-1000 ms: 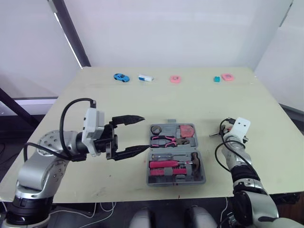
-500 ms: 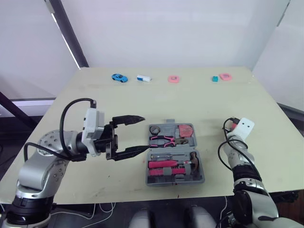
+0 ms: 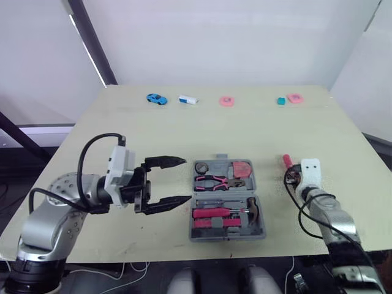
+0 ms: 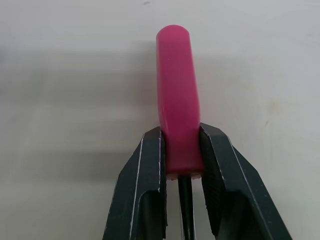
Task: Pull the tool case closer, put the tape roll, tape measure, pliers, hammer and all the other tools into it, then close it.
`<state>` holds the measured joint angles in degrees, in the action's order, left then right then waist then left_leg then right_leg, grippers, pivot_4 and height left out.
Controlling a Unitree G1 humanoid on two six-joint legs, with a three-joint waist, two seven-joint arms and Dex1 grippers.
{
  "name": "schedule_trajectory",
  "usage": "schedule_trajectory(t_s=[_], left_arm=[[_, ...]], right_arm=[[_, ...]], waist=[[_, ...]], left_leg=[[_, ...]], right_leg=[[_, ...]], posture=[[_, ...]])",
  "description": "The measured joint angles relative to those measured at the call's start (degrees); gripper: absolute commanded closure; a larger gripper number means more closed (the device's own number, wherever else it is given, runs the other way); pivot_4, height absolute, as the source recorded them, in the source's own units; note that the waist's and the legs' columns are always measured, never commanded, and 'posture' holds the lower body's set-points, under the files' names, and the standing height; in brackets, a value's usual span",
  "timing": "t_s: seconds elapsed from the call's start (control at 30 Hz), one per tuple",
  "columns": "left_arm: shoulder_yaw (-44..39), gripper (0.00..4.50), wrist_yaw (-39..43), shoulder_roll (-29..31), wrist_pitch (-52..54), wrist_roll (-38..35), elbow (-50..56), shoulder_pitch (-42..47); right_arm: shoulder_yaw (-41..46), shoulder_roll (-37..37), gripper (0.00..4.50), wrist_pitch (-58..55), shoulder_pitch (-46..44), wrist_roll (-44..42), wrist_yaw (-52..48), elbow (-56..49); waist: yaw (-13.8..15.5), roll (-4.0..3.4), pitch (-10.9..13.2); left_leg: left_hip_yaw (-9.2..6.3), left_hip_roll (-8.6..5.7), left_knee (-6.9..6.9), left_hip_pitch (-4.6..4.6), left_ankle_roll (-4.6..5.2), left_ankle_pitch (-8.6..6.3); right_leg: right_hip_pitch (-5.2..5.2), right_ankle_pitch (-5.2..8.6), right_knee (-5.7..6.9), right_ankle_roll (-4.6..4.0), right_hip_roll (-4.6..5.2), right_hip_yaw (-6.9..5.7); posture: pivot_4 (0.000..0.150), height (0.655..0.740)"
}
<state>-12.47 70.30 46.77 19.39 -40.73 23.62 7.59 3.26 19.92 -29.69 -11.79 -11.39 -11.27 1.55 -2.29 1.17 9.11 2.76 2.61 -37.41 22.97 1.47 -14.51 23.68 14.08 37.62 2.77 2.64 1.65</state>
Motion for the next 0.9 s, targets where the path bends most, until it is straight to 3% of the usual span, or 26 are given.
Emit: schedule_trajectory(t_s=[0.27,0.4,0.67,0.9], left_arm=[[-0.01,0.00,4.10,1.32,-0.22,-0.06,-0.26,-0.66],[0.47,0.00,7.89,1.48,-1.63,0.13,-3.02,-0.12],[1.87,0.00,12.58,1.51,-4.97,1.55,-7.58,1.19],[3.37,0.00,16.91,3.17,-10.04,5.46,-10.24,0.00]], right_arm=[[-4.82,10.15,4.13,-1.32,13.62,-2.24,-14.73,-17.21],[-4.72,20.47,4.13,-1.37,15.26,-4.42,-25.47,-23.11],[-5.17,28.40,4.13,-0.87,11.97,-7.95,-38.44,-25.99],[-14.85,32.68,4.13,-1.00,-0.74,-5.51,-47.55,-28.63]], waist=[[0.13,0.06,0.09],[0.20,0.08,0.10],[0.35,0.23,0.17],[0.04,0.32,0.29]], left_leg=[[0.03,-0.01,-0.07,-0.07,-0.01,0.01],[0.05,-0.03,-0.13,-0.08,0.00,0.01],[0.00,-0.01,-0.13,-0.05,0.00,0.01],[0.01,0.01,-0.13,-0.06,0.00,0.01]], right_leg=[[-0.04,0.21,0.01,-0.03,0.00,0.02],[-0.05,0.22,0.02,-0.03,0.00,0.04],[-0.06,0.15,0.01,-0.07,-0.02,-0.01],[-0.01,0.12,0.03,-0.17,-0.02,-0.01]], posture=[[0.150,0.7400],[0.150,0.7400],[0.150,0.7400],[0.150,0.7400]])
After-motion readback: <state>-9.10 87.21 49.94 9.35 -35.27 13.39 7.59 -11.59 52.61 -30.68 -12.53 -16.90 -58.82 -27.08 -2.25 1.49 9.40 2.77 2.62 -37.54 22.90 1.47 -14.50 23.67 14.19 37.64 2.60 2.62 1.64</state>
